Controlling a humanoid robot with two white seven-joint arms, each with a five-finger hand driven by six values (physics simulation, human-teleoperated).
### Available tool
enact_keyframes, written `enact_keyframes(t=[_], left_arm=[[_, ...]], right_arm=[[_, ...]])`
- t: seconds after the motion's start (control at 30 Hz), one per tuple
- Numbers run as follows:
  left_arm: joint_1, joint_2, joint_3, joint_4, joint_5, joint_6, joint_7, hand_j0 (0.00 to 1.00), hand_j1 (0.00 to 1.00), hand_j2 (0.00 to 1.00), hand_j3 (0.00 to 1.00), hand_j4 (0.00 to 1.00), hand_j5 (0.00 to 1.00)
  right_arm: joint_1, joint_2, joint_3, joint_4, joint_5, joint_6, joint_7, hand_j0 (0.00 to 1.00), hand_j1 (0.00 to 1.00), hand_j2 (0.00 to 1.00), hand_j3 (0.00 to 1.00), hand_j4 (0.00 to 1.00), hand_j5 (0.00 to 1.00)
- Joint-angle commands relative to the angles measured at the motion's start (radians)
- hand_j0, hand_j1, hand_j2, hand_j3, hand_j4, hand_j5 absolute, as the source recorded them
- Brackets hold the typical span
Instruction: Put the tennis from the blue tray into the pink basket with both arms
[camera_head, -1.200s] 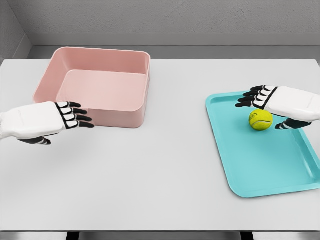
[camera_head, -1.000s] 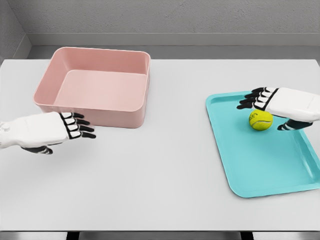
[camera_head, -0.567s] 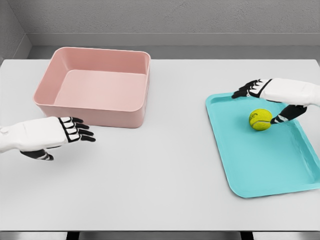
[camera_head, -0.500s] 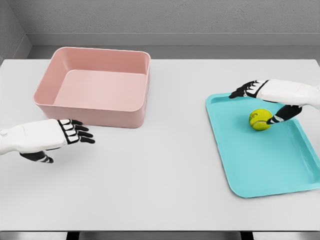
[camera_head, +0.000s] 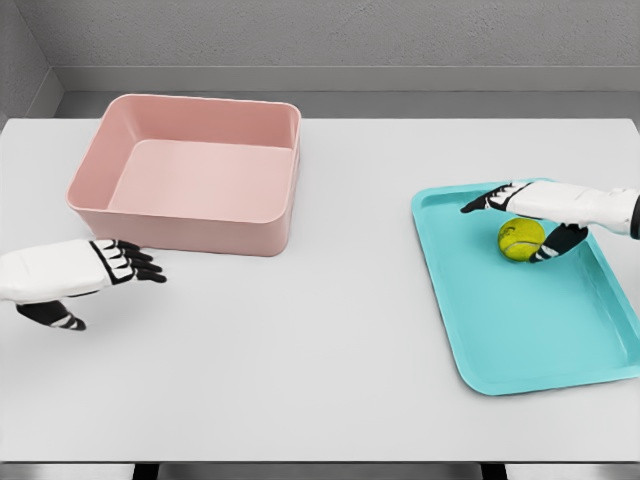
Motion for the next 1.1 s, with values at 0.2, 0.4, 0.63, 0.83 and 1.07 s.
enact_keyframes(t=[0.2, 0.4, 0.63, 0.83, 1.07], left_arm=[[-0.002, 0.037, -0.032, 0.011, 0.067, 0.001, -0.003, 1.00, 1.00, 1.00, 1.00, 1.00, 1.00], [-0.003, 0.028, -0.032, 0.037, 0.060, 0.001, -0.008, 1.00, 1.00, 1.00, 1.00, 1.00, 1.00], [-0.003, 0.028, -0.032, 0.046, 0.066, 0.001, -0.008, 1.00, 1.00, 1.00, 1.00, 1.00, 1.00], [-0.003, 0.028, -0.032, 0.046, 0.066, 0.001, -0.009, 1.00, 1.00, 1.00, 1.00, 1.00, 1.00], [-0.003, 0.028, -0.032, 0.044, 0.067, 0.001, -0.008, 1.00, 1.00, 1.00, 1.00, 1.00, 1.00]], right_arm=[[0.000, 0.005, 0.008, 0.066, 0.005, 0.003, 0.000, 0.99, 0.99, 0.99, 0.99, 0.99, 0.99], [0.000, 0.035, 0.008, 0.111, 0.042, 0.003, 0.000, 0.98, 0.98, 0.98, 0.98, 0.98, 0.98], [-0.002, 0.036, 0.011, 0.126, 0.044, 0.003, 0.000, 0.81, 0.81, 0.81, 0.81, 0.81, 0.81], [-0.002, 0.035, 0.016, 0.126, 0.051, 0.003, 0.000, 0.56, 0.56, 0.56, 0.56, 0.56, 0.56], [-0.002, 0.036, 0.014, 0.126, 0.050, 0.003, 0.000, 0.45, 0.45, 0.45, 0.45, 0.45, 0.45]])
